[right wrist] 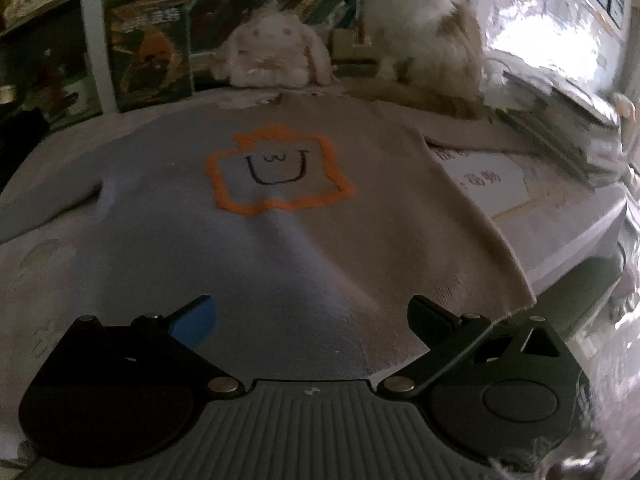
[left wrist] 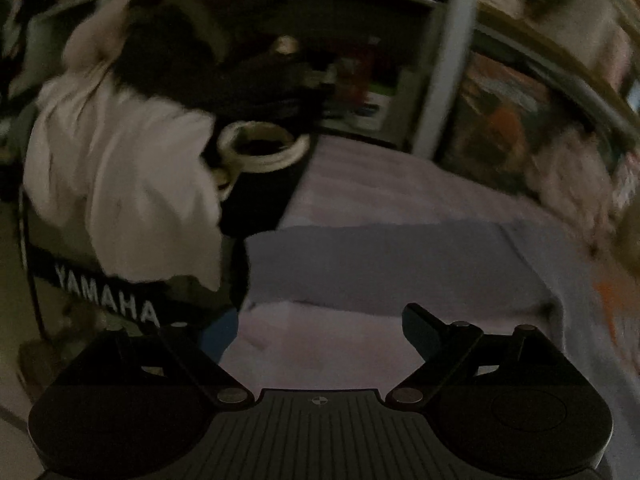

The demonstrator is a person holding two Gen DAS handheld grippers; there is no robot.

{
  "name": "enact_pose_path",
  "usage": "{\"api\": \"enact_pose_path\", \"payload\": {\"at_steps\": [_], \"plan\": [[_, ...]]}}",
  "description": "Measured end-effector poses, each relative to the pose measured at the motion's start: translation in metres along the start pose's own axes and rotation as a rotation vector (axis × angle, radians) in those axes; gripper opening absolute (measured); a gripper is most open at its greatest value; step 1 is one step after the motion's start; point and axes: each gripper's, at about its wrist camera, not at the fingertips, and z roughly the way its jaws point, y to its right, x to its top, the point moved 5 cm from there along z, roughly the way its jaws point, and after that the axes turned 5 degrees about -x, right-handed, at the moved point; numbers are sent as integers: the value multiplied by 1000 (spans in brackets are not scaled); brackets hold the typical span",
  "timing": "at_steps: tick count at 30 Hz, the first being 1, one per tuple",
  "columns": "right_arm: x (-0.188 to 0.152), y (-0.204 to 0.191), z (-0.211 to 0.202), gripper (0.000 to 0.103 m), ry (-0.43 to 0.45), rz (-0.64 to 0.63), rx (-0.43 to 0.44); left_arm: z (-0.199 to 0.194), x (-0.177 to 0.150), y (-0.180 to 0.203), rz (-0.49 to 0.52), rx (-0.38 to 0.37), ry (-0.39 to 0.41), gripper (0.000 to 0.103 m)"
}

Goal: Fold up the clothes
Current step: 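Move the left gripper to the blue sleeve cuff and grasp it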

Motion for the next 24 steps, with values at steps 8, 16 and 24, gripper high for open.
{"api": "enact_pose_path", "payload": {"at_steps": [8,16,24], "plan": [[-1,-17,-14,103,27,-120,6,35,16,-33,-244,-50,-11,56],[-4,-14,-18,103,16,-123,-21,30,17,-21,-305,-186,26,44],[-5,-16,-17,103,13,-133,-15,50,11,-22,-470,-228,-22,44]]}}
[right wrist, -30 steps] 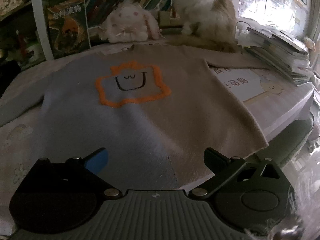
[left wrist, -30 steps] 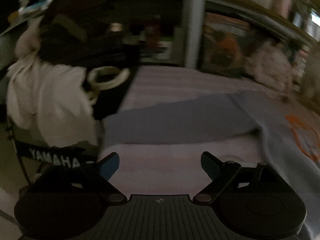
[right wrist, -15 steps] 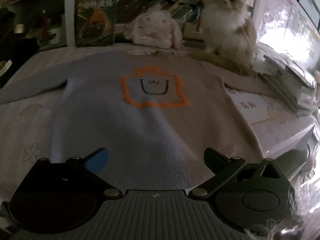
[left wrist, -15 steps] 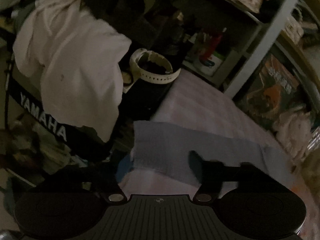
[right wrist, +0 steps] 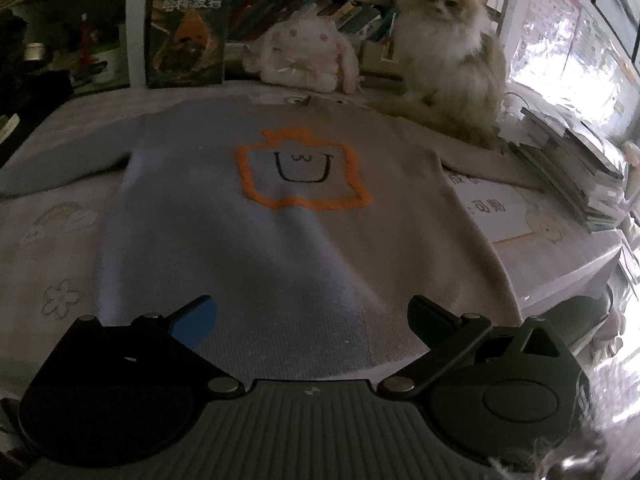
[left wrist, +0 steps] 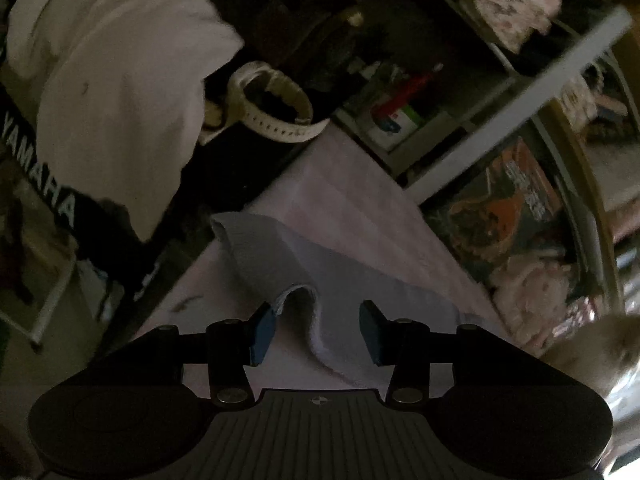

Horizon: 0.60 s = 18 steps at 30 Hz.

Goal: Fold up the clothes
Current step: 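Move the left gripper to the blue sleeve cuff and grasp it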

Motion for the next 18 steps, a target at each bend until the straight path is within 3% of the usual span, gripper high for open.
{"api": "enact_pose_path", "payload": {"at_steps": [4,12,18], "plan": [[0,-1,-1,103,10,-9,0,3,8,-13,-150,22,37,44],[-2,8,-2,103,15,12,-16,8,17,-26,-315,14,76,43],[-3,18,4,103,4,42,-23,19,1,-4,-272,13,40,43]]}}
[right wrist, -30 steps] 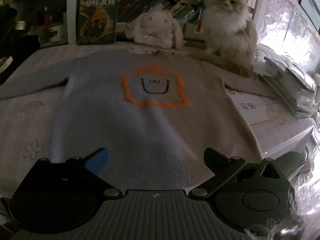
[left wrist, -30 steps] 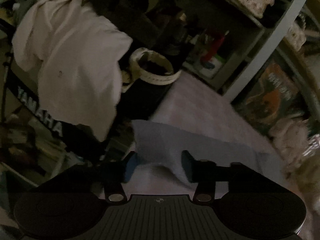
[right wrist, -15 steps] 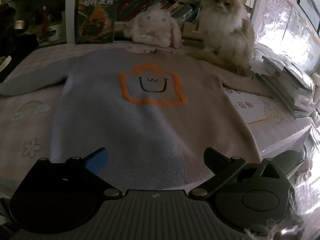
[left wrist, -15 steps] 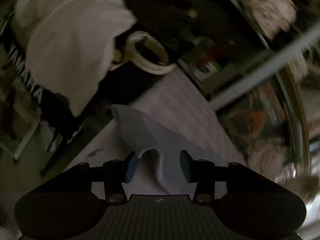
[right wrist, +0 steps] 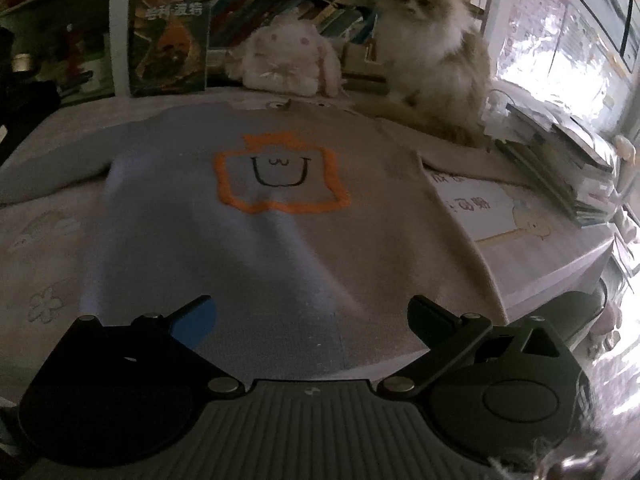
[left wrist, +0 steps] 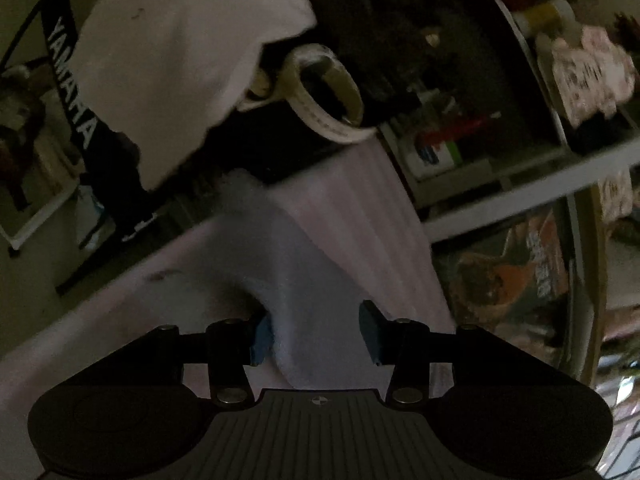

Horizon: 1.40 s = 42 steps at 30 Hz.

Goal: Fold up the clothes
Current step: 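Move the left gripper to the blue sleeve cuff and grasp it, then lift the blue sleeve with the left gripper, lay it across the body, release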

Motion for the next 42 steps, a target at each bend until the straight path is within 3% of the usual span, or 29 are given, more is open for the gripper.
{"api": "enact_pose_path", "payload": {"at_steps": [4,11,14,18,24,30,36,42], "plan": [[4,3,6,103,8,-12,16,-2,5,-3,-23,49,54,33],[19,12,32,103,22,-23,74,-4,8,-10,-16,119,90,3],[27,15,47,103,19,-60,119,-5,6,-3,29,157,97,3],[39,22,63,103,22,-132,173,-15,-8,45,195,129,129,3],[54,48,87,103,40,-173,247,0,-68,160,432,-30,122,3],[66,78,109,103,44,-210,313,45,-150,265,545,-161,41,3],[70,104,126,103,32,-225,367,94,-216,321,602,-173,-23,3],[66,125,137,103,10,-234,399,131,-269,323,659,-93,-100,3]]}}
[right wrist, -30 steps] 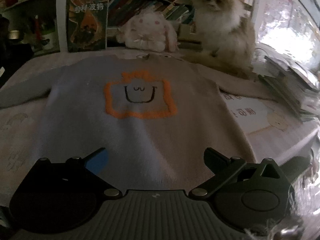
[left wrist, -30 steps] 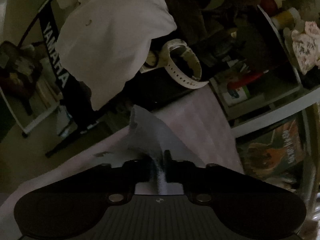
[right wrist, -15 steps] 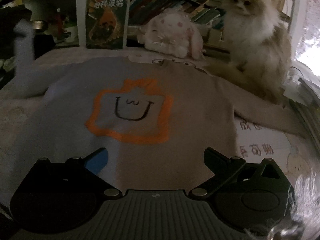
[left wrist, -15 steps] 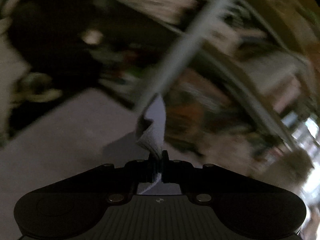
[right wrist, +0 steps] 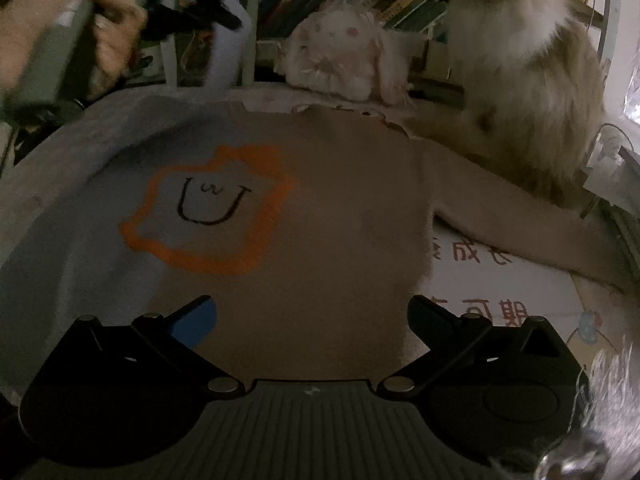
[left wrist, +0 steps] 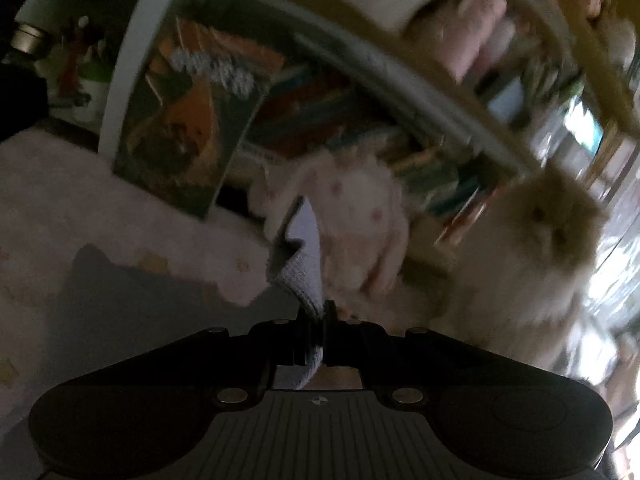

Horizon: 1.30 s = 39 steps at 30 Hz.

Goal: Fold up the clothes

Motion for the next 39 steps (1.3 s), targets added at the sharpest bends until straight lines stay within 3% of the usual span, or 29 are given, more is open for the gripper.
{"api": "enact_pose_path", "payload": {"at_steps": [3,6,8,10,11,13,15,18,20,22,24,29,30,32,33,36,39], "plan": [[-3,8,1,103,-3,-1,7,22,-18,5,13,47,-47,5],[-6,15,1,103,-11,2,9,38,-32,13,-5,49,-105,12],[-8,19,2,103,-17,4,7,37,-38,26,8,-9,-146,42],[-8,22,3,103,-20,6,6,33,-43,40,26,-71,-179,65],[-8,23,4,103,-21,8,9,24,-44,47,48,-114,-174,68],[-6,25,6,103,-20,13,17,-1,-44,54,108,-173,-148,70],[-4,27,7,103,-19,19,27,-27,-46,47,201,-142,-113,70],[-2,30,10,102,-13,28,28,-63,-57,13,382,76,-59,70],[0,32,13,100,-17,37,17,-83,-68,-24,430,241,-76,69],[0,37,16,99,-30,53,7,-103,-79,-63,380,358,-105,68],[0,41,19,87,-47,68,10,-119,-88,-97,273,416,-129,68],[-3,42,27,65,-105,38,2,-128,-100,-127,195,454,-157,68],[-3,42,28,63,-113,32,0,-126,-101,-128,190,447,-167,67],[-3,42,29,62,-119,26,-5,-120,-102,-132,176,447,-198,52],[-2,41,28,61,-119,21,-13,-117,-103,-134,168,449,-215,50],[0,39,26,52,-108,9,-56,-114,-106,-140,157,438,-236,50],[0,43,25,51,-106,32,-95,-114,-107,-143,164,420,-239,50]]}}
